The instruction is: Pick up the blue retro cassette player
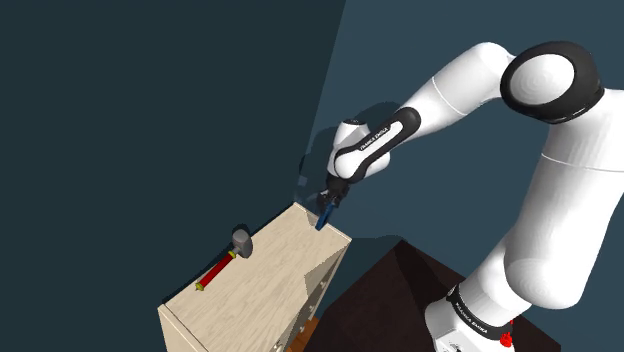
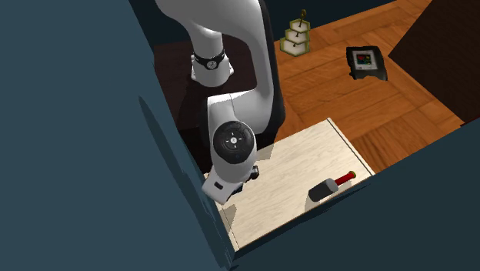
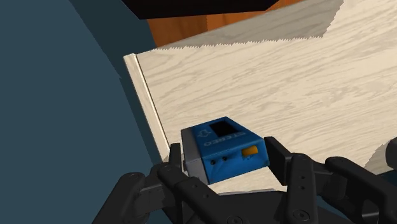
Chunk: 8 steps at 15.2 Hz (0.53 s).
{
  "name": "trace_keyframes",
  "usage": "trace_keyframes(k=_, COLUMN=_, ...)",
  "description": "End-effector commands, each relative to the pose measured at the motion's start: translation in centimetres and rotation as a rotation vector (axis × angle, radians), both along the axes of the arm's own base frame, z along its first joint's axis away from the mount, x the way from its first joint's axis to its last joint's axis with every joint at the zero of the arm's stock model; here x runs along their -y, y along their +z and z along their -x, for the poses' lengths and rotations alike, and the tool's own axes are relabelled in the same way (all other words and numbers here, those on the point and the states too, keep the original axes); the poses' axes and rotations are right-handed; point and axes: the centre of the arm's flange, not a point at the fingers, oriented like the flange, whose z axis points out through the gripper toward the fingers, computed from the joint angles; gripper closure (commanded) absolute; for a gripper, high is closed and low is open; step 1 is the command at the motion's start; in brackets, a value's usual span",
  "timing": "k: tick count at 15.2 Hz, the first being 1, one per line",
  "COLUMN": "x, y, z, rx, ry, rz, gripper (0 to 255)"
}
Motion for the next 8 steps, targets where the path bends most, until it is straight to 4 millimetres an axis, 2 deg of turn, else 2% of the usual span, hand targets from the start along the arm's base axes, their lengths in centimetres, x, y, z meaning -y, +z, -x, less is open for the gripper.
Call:
trace_keyframes(k=1, x=0.0, y=1.1, z=-0.1, rx=0.0, ry=0.0, rz=0.0, gripper=255)
trace_keyframes(k=6, x=0.0, y=3.7, z=-0.1, rx=0.0, ry=0.0, rz=0.0, gripper=255)
trace_keyframes(k=8, x=0.0, y=3.8, z=-0.1, rx=0.0, ry=0.0, rz=0.0, gripper=255)
